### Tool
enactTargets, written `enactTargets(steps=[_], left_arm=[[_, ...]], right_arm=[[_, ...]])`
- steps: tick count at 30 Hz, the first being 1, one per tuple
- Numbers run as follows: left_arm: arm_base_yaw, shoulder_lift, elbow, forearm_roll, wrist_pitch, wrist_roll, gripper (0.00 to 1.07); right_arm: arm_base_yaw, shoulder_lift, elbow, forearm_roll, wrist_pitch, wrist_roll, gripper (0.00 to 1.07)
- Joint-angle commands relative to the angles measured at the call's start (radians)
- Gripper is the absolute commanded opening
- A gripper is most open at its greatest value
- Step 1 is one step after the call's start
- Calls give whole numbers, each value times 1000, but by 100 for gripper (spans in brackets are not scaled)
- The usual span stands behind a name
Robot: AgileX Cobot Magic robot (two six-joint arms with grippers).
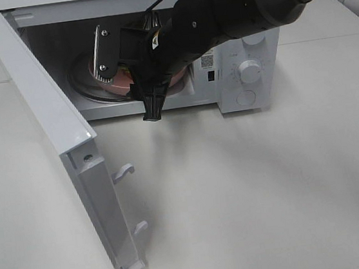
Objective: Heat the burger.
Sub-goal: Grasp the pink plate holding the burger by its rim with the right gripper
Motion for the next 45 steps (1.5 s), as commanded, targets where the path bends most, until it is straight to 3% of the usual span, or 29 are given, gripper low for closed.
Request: enactTargets(steps=[1,39,44,45], left_arm=[[3,-21,4,-8,-16,-5,0],[3,-21,4,-8,-16,-5,0],[3,-21,4,-8,-16,-5,0],[3,-21,4,-8,-16,-5,0]], right_arm=[[-20,37,-7,-10,0,18,60],[-67,160,-38,-37,-19,36,57],[-67,160,-38,-54,-22,36,49],[-67,160,-38,-64,-20,36,44]])
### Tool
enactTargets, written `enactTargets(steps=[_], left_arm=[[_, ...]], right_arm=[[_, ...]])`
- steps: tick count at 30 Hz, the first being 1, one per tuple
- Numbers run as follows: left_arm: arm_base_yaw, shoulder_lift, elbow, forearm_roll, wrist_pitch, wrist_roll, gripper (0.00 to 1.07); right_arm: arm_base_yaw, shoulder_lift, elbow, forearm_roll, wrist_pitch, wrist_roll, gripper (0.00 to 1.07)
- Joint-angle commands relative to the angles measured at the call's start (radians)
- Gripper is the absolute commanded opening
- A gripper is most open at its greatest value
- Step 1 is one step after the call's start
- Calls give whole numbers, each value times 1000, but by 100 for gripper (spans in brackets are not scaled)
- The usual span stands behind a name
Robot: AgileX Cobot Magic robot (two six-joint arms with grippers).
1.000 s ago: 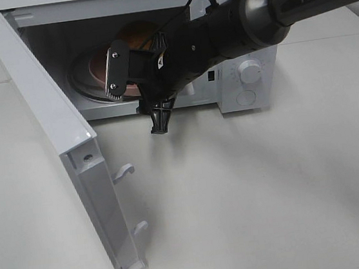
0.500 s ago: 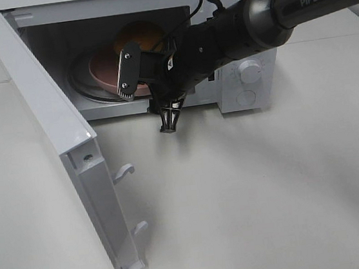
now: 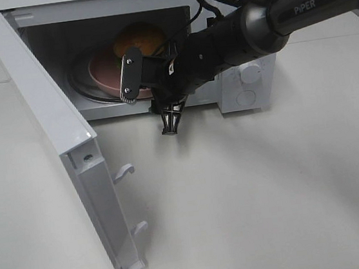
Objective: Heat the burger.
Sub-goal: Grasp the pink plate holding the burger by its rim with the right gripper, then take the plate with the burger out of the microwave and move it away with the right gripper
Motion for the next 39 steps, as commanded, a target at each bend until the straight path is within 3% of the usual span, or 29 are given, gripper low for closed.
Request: enactTargets(steps=[1,3,4,5,6,7,9,22,39], left_arm=[[3,-21,4,-7,-16,-5,0],[3,-21,4,-7,-16,-5,0],[3,-21,4,-7,-16,-5,0],[3,-21,4,-7,-16,-5,0],[3,-21,4,-7,-16,-5,0],[3,-21,4,-7,-16,-5,0],[3,-21,4,-7,-16,-5,0],[3,-21,4,-7,-16,-5,0],[3,-21,4,-7,-16,-5,0]], right_arm=[[-2,7,0,-14,29,13,35],[-2,7,0,-14,29,14,32],[-2,7,0,-14,29,14,21],[-2,7,0,-14,29,14,21],[-2,5,0,-14,30,14,13],[-2,5,0,-14,30,14,13],[-2,1,0,-14,31,19,0],[0,-36,0,-12,154,4,0],[0,-173,2,-10,402,-189,0]])
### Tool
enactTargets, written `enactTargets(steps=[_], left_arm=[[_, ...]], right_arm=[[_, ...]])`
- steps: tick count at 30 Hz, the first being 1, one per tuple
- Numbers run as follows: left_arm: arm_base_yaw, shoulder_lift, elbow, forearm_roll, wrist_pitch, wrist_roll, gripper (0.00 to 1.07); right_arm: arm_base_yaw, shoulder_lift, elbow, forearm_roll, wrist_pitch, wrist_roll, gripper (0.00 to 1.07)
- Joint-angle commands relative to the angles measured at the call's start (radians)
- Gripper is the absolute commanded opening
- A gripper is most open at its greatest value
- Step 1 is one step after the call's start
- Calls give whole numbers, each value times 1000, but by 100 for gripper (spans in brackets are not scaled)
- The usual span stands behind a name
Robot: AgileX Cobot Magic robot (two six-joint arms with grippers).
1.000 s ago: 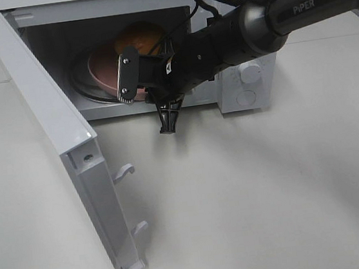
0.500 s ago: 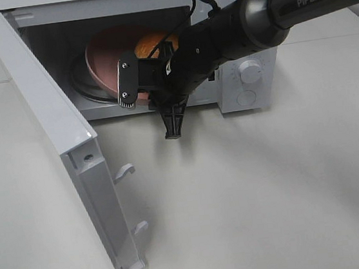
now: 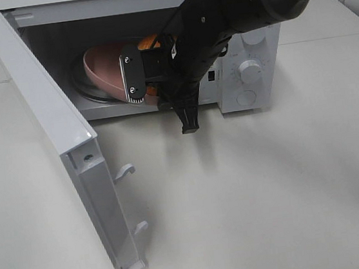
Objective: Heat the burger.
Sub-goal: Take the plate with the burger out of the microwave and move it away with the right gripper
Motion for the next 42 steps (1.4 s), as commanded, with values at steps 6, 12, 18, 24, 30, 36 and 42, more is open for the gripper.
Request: enactTargets(steps=[6,12,18,24,30,36,42], left_arm=[[3,-21,4,-7,-16,-5,0],[3,-21,4,-7,-16,-5,0],[3,-21,4,-7,-16,-5,0],[3,-21,4,-7,-16,-5,0],[3,-21,4,-7,-16,-5,0],[3,-21,4,-7,-16,-5,0],[3,-21,4,-7,-16,-5,0]], right_arm=[[-2,-71,16,-8,65,-57,0],[29,-138,91,-9,45,-137,0],[45,-197,180,-10,-12,-172,0],[45,-263,307,-64,-68,-190,0],[45,-334,432,-101,-120,-186,0],[45,-432,566,-144,-178,-182,0],[45,-496,653,-201,-160,-138,0]])
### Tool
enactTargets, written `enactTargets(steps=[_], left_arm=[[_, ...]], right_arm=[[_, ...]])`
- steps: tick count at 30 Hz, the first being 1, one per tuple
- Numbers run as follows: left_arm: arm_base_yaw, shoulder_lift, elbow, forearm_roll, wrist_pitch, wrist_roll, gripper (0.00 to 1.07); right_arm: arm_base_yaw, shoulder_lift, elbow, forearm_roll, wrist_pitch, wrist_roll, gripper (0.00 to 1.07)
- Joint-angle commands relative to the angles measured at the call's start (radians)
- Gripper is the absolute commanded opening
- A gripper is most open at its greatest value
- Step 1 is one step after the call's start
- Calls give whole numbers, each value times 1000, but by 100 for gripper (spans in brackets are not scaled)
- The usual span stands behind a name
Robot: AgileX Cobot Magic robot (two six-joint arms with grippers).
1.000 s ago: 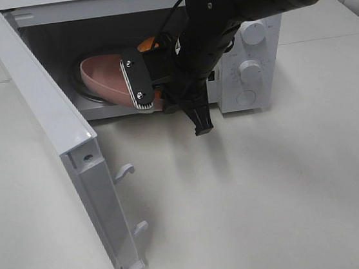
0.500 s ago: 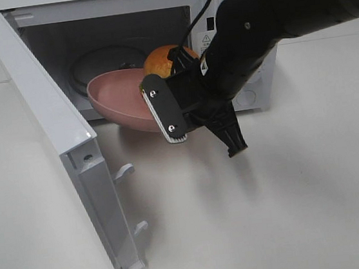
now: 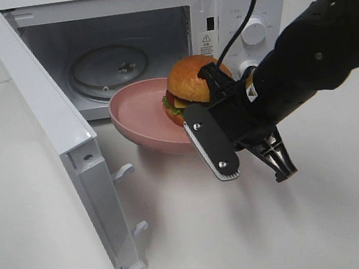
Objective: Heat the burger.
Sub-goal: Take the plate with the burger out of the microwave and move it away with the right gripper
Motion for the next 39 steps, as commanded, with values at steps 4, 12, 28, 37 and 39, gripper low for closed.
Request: enactTargets(steps=[4,12,28,37,39], left_arm=[[3,-21,4,-7,-16,-5,0],[3,-21,4,-7,-16,-5,0],[3,-21,4,-7,-16,-5,0],[3,-21,4,-7,-16,-5,0],[3,-21,4,-7,-16,-5,0]], right_arm=[[0,-116,122,-126,-19,112,0],[0,-217,239,-275,43,322,0],[-74,-273,420,-590,117,899,0],[-303,-220,420,-640,112,899,0],[-324,-204,420,-645,107,899,0]])
